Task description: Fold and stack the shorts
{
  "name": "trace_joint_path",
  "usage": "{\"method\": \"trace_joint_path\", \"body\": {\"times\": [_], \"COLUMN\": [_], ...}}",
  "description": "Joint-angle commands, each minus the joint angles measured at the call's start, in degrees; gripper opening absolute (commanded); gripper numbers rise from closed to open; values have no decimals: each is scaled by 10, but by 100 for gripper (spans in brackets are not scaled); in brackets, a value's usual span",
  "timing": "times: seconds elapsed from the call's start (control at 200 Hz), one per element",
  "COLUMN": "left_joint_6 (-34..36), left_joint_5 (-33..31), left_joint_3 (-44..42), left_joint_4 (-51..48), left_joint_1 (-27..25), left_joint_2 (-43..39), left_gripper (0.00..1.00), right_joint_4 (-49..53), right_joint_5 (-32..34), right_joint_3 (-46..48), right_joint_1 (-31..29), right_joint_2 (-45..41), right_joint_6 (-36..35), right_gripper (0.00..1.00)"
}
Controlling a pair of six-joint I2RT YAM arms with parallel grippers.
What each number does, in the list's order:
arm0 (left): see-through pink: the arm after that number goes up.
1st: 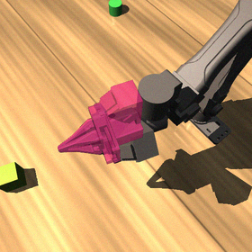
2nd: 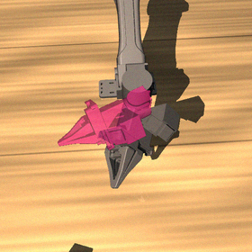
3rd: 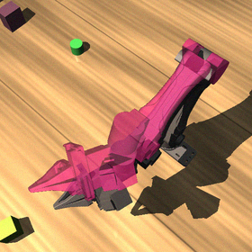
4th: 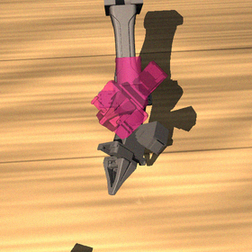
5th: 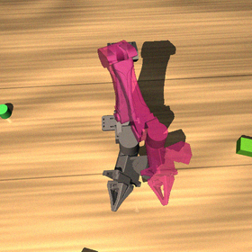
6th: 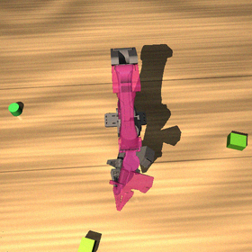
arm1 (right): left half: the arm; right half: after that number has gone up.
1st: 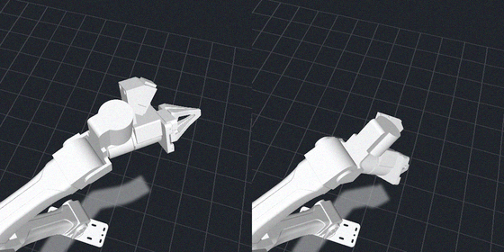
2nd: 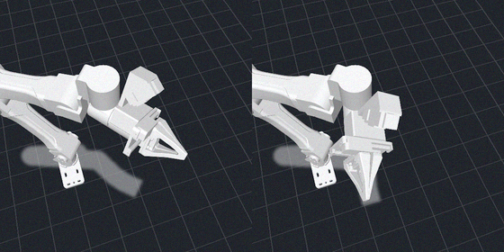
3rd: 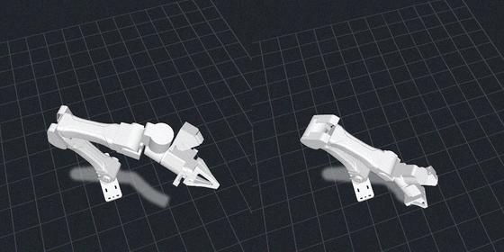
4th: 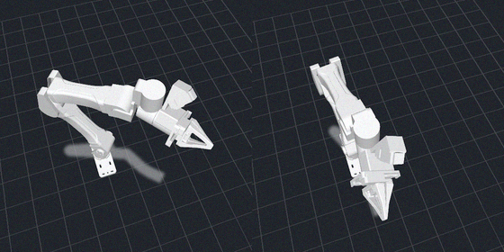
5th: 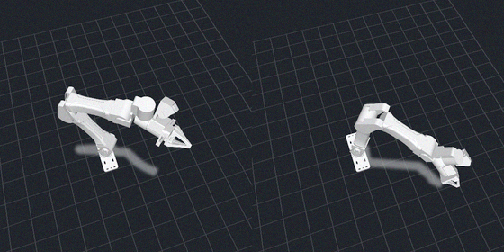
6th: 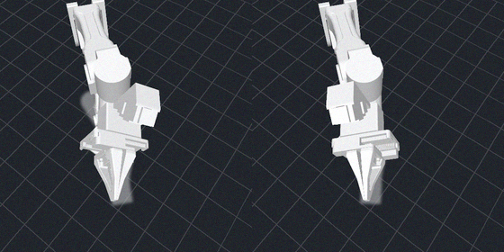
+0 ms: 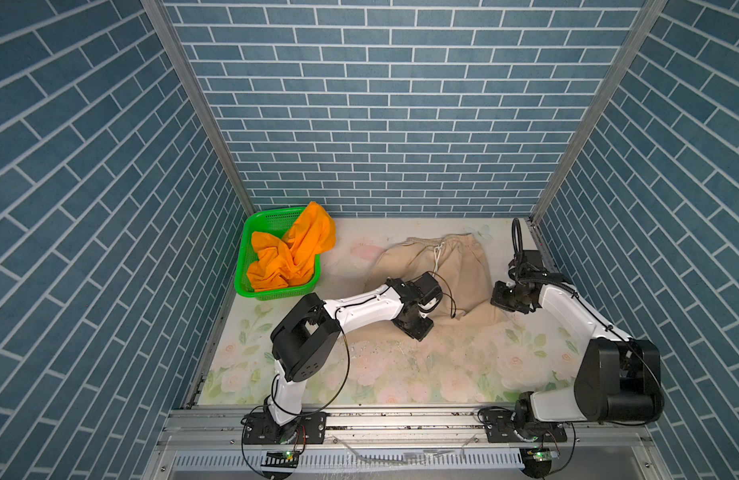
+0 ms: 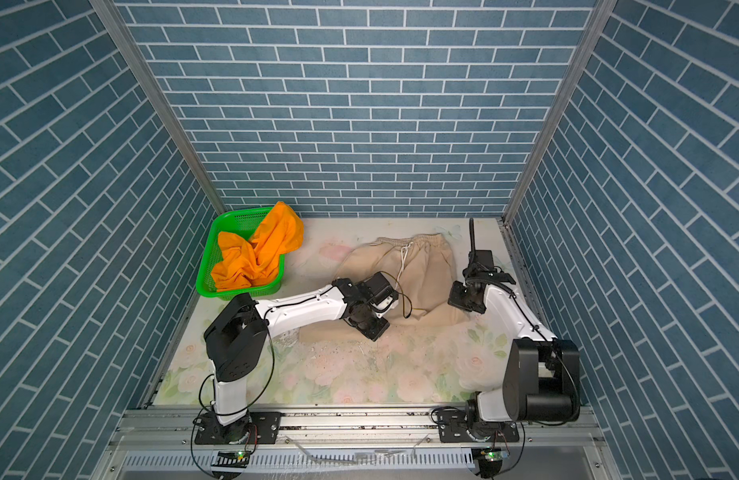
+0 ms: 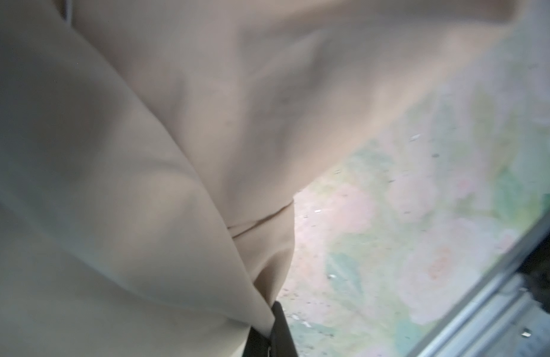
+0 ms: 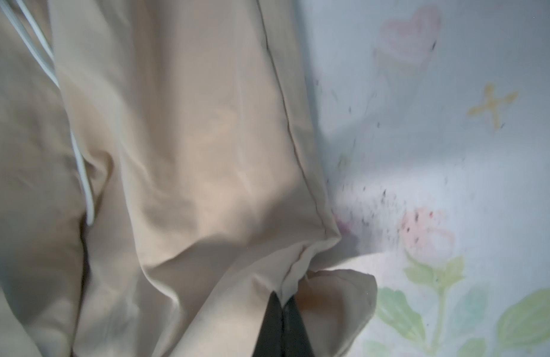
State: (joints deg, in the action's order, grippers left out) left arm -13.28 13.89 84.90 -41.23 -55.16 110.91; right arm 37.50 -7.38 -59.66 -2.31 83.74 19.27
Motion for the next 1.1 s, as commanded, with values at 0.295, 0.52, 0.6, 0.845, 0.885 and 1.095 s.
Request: {"method": "trace_joint_path", "body": {"times": [0.295,0.52,0.6,0.845,0.885,1.095], "left_joint_6": [-71,35,64,120,125,87], "left_joint_5": [4,-106,-127,-143,-131,-68], "left_joint_3": [172,342,369,497,528,589], "left_joint_4": [-90,-163,-127,-76,-85,-94], "left_joint_1": [-27,125,175,234,236,251], "left_joint_2": [17,69,113,296,325,400], "left_gripper": [100,100,100,100,100,100], "right_joint_4": [118,214,237,316,331,386], "right_joint_5": [65,81,87,87,106,166], "right_joint_3": [-260,-314,-298,-276,-286,-376], "right_joint_1": [26,26,27,26,26,12], "right_joint_2": [191,200,170,124,124,156], "right_joint_6": [-95,-107,-103,-86,-83,-81], "right_gripper": [0,4,0,0,0,0]}}
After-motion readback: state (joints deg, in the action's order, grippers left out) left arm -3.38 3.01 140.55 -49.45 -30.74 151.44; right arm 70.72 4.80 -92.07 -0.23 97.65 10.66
